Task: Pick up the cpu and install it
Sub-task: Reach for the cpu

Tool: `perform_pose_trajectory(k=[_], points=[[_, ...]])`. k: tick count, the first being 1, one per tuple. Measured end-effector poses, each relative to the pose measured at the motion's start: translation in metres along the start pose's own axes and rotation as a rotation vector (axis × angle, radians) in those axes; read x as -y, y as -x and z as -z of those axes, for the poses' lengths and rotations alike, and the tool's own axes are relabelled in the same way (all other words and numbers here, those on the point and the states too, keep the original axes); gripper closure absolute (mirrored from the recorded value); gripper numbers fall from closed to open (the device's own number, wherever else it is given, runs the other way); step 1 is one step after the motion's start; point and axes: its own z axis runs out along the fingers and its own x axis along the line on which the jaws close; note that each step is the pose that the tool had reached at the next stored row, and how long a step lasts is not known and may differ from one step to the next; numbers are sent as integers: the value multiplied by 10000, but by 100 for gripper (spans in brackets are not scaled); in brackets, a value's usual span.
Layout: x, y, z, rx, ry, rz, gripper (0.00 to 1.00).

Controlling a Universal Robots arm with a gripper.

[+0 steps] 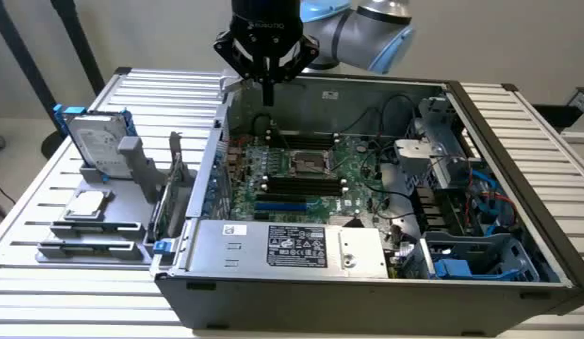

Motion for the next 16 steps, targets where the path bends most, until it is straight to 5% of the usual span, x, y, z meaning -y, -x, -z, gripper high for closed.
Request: perform_pose_trajectory(k=[16], points=[[2,-29,2,-3,-3,-1,89]])
